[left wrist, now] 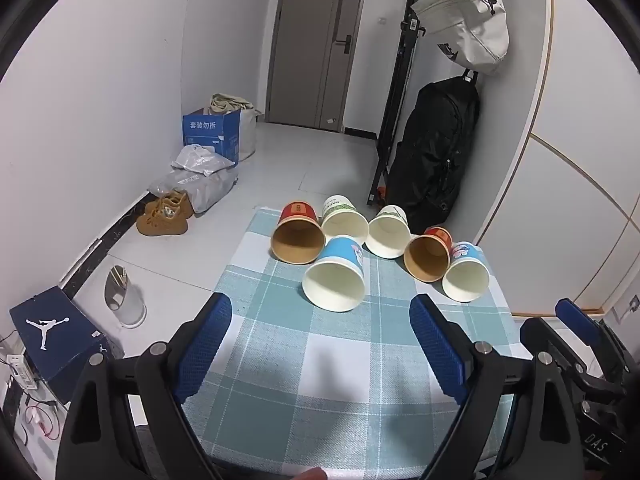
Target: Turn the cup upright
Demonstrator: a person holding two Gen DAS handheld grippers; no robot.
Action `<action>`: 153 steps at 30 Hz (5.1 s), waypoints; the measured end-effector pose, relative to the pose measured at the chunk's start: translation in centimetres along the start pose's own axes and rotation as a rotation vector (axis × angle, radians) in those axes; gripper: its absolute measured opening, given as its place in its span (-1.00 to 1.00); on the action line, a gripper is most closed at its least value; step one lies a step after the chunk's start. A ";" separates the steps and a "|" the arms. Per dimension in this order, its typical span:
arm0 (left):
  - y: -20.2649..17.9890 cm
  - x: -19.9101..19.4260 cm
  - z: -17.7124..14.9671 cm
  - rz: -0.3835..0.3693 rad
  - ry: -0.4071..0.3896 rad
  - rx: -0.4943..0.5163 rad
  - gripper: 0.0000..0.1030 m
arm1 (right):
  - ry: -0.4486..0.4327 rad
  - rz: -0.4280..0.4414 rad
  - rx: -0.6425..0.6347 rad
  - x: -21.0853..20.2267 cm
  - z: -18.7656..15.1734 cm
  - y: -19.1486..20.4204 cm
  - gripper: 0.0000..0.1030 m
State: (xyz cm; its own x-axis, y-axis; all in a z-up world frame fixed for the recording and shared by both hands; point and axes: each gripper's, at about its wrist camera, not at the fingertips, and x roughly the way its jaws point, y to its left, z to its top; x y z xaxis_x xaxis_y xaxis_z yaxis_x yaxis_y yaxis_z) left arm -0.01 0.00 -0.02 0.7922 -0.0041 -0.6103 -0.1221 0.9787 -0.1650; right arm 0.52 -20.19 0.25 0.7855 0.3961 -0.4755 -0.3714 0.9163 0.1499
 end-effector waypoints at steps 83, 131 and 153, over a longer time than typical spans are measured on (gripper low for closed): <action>-1.6 2.4 0.0 -0.038 0.109 0.081 0.70 | 0.006 -0.023 0.029 -0.2 0.1 -0.2 0.84; -2.7 16.7 3.7 -0.183 0.668 0.015 0.11 | 0.082 -0.083 0.176 1.6 1.1 -5.1 0.97; -4.0 9.1 3.3 -0.288 0.577 -0.006 0.10 | 0.054 -0.104 0.166 0.2 0.1 -4.5 0.97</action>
State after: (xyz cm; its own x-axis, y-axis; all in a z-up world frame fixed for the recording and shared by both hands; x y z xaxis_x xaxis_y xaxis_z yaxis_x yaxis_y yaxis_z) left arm 9.70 -3.30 -2.35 0.3444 -0.3780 -0.8593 0.0432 0.9208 -0.3877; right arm 2.36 -24.21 -0.45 0.7863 0.2988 -0.5407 -0.1991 0.9511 0.2361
